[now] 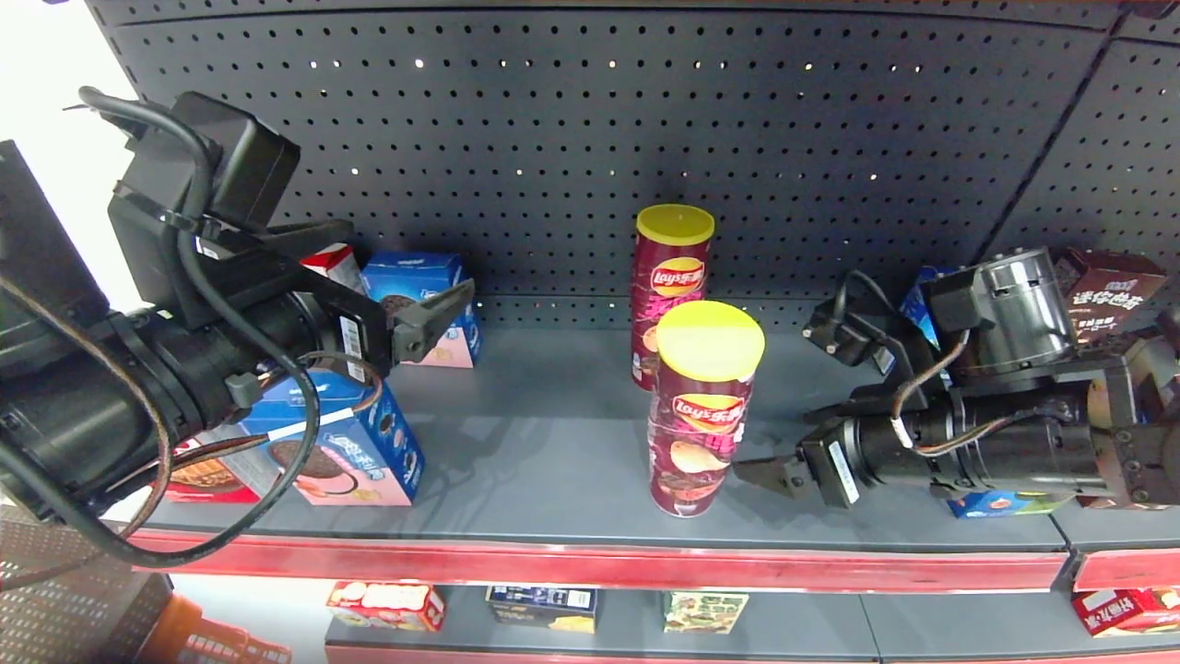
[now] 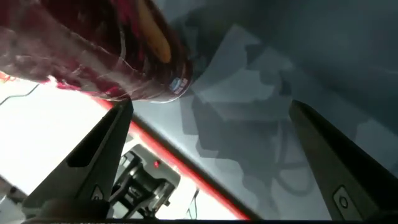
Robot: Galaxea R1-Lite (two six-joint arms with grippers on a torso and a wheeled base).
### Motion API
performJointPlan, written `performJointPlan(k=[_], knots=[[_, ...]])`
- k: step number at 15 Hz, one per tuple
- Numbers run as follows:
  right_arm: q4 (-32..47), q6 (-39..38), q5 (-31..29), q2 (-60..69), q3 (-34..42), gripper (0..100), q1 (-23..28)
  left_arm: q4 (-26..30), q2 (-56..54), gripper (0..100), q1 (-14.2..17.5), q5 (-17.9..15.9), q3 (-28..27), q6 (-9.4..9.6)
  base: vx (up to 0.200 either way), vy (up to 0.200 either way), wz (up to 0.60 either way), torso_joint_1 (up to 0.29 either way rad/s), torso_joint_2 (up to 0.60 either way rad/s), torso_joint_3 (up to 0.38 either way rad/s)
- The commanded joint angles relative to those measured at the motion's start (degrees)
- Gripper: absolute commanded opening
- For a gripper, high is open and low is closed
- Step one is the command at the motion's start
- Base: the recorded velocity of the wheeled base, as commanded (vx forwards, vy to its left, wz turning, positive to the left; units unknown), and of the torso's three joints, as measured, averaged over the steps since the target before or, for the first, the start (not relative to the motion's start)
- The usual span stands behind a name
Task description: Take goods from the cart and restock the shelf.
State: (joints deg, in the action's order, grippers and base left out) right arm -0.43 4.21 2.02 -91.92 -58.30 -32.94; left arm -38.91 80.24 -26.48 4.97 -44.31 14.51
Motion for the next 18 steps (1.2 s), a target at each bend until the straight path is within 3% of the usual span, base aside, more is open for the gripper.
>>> performJointPlan(k=[1,18], knots=[[-0.01,0.01,0.0,-2.3,-1.65,100,0.07,-0.02,0.09,100,0.02,0.04,0.28,0.0,0.0,0.0,0.0,0.0,0.0,0.0],[-0.72,0.72,0.09,-3.27,-2.79,100,3.76,-0.02,-0.17,100,-0.07,0.04,0.37,0.08,0.0,0.0,0.0,0.0,0.0,0.0]])
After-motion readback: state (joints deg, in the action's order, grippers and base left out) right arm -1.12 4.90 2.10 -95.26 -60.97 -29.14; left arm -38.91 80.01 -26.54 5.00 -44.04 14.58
